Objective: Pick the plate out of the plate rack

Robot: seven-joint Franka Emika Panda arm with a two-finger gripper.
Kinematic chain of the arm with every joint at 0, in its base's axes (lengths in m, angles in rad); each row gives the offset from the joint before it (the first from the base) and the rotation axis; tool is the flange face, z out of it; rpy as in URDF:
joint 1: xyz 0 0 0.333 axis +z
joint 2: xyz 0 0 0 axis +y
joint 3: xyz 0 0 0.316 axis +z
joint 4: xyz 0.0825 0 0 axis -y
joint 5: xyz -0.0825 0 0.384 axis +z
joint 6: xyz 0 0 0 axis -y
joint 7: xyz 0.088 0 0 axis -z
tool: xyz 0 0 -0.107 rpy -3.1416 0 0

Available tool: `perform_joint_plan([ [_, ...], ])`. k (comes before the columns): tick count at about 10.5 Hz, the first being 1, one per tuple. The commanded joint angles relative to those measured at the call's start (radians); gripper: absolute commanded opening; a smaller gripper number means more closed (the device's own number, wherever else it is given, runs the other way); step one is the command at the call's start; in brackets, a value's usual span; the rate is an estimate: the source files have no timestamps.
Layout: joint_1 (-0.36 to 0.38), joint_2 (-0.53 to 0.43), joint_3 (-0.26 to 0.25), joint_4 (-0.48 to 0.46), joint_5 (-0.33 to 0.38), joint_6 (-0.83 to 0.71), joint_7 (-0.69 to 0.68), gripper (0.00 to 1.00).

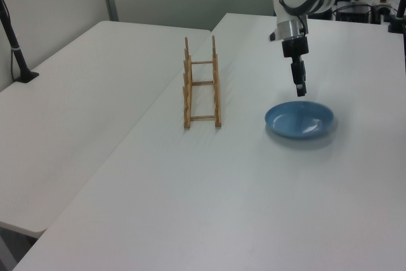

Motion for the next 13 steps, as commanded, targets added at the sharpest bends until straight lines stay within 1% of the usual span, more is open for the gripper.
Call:
perform_joint_plan([
  [1,0.001,-0.046,-0.003,0.011,0.026,0.017,0.046,1.0],
  [3,0.007,-0.121,-0.003,0.043,0.031,0.01,0.229,1.0],
  [6,0.012,-0.264,-0.005,0.077,0.028,-0.009,0.424,1.0],
  [7,0.012,-0.29,-0.005,0.108,0.029,-0.029,0.486,1.0],
  [8,0.016,-0.312,-0.006,0.144,0.023,-0.087,0.547,1.0],
  [9,0.036,-0.335,-0.006,0.168,0.016,-0.136,0.593,1.0],
  [10,0.056,-0.362,-0.012,0.172,0.008,-0.169,0.617,1.0],
  [11,0.07,-0.393,-0.015,0.172,-0.012,-0.192,0.64,1.0],
  [12,0.096,-0.412,-0.015,0.172,-0.052,-0.206,0.651,1.0],
  [13,0.12,-0.418,-0.017,0.172,-0.12,-0.204,0.651,1.0],
])
